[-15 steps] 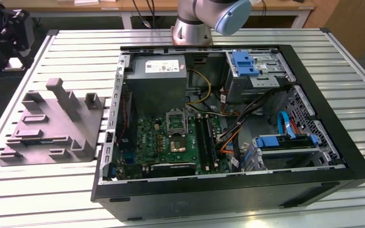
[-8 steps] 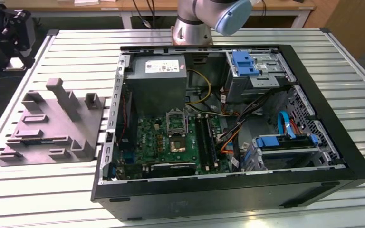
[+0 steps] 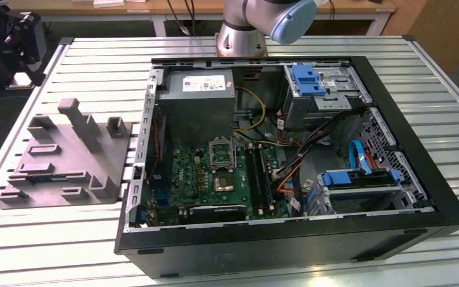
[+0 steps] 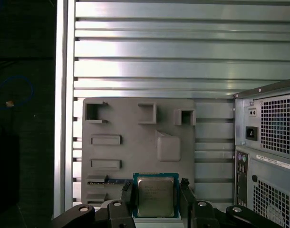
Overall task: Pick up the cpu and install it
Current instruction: 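Pick up the cpu and move it towards the insertion slot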
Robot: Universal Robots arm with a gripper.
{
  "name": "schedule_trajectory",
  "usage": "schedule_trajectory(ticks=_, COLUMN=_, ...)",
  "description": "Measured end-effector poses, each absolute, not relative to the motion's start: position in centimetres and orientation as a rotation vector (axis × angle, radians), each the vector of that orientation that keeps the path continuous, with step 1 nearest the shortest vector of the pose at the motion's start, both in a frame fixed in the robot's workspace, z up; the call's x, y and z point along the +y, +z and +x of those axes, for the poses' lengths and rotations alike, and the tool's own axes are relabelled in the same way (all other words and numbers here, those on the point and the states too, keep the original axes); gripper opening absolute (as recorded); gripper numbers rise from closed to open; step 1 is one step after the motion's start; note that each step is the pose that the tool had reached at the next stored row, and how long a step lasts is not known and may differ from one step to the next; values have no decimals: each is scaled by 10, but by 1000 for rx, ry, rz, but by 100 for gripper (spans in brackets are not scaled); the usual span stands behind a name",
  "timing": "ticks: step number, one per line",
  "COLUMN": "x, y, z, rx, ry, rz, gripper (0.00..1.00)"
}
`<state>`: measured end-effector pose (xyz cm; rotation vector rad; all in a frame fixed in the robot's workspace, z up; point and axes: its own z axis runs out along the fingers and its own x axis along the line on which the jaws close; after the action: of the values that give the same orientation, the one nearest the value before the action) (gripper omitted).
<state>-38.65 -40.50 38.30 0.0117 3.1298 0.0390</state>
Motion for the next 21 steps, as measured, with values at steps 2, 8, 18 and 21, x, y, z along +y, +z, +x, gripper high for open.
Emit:
schedule_trajectory(ticks=2, x=-405, y=383, z=-386, rx=3130, ry=39, rz=12, gripper=47)
schedule_trajectory(ticks=8, x=-405, y=383, z=-384, rx=3130, ry=39, rz=12, gripper=47)
schedule_trajectory(ticks=18, x=-405, y=383, z=-381, rx=3130, ry=39, rz=12, gripper=47)
schedule_trajectory(ticks=21, x=-405, y=383, z=-380, rx=3130, ry=39, rz=12, gripper=47)
